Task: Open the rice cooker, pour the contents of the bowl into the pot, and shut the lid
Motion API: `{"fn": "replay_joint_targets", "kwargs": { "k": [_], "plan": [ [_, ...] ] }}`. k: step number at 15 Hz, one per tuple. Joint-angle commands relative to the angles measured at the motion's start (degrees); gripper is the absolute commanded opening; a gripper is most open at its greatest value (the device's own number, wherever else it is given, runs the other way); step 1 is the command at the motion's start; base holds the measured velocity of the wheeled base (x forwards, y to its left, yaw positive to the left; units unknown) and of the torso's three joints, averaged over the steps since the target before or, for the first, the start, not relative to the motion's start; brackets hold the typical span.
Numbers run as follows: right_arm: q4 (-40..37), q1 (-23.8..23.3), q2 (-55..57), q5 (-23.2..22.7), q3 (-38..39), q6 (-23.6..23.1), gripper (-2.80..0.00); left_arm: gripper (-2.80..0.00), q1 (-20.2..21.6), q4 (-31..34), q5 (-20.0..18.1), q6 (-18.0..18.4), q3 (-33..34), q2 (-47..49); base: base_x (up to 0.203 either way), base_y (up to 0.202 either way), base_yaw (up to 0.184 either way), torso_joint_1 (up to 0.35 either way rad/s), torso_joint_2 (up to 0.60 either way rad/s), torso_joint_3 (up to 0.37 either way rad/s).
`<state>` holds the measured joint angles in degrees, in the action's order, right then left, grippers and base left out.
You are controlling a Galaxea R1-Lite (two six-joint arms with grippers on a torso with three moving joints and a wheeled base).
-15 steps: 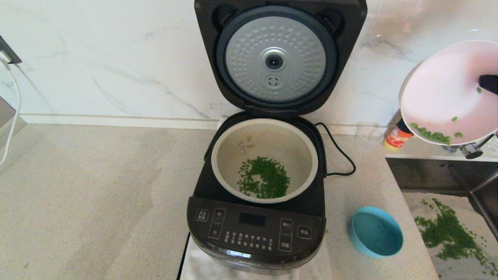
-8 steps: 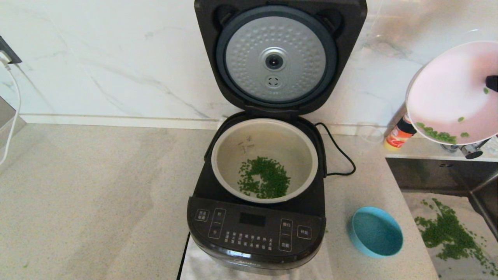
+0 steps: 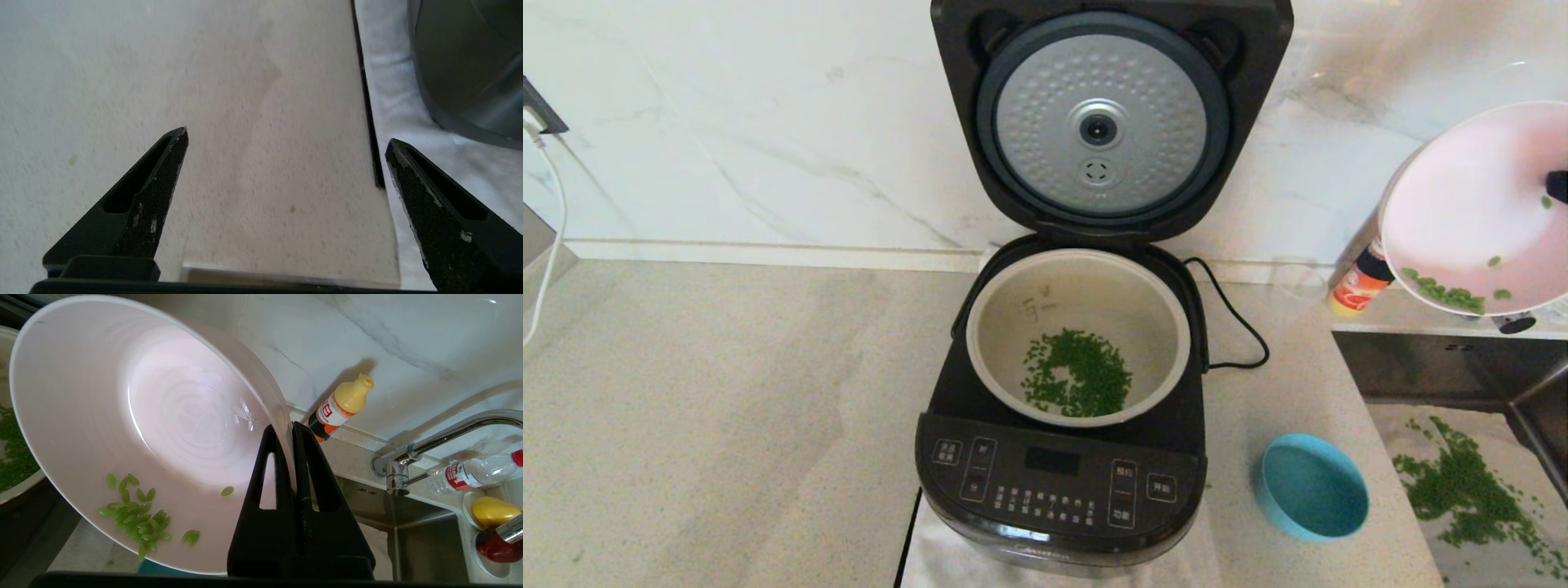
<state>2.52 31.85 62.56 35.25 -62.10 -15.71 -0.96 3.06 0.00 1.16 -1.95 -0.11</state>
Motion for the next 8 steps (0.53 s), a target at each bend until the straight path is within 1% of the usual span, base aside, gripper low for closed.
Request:
{"fn": "replay_joint_targets", "kwargs": {
  "k": [1, 8],
  "plan": [
    [0.0, -0.1, 0.5, 0.3, 0.0, -0.1, -2.8, 0.0, 0.0, -0.1, 0.0, 0.1, 0.7, 0.1, 0.0, 0.0, 0.0, 0.0, 0.0, 0.0],
    [-0.2, -1.5, 0.4, 0.3, 0.8, 0.0, -2.8, 0.0, 0.0, -0.2, -0.2, -0.5, 0.7, 0.1, 0.0, 0.0, 0.0, 0.0, 0.0, 0.0]
  ]
}}
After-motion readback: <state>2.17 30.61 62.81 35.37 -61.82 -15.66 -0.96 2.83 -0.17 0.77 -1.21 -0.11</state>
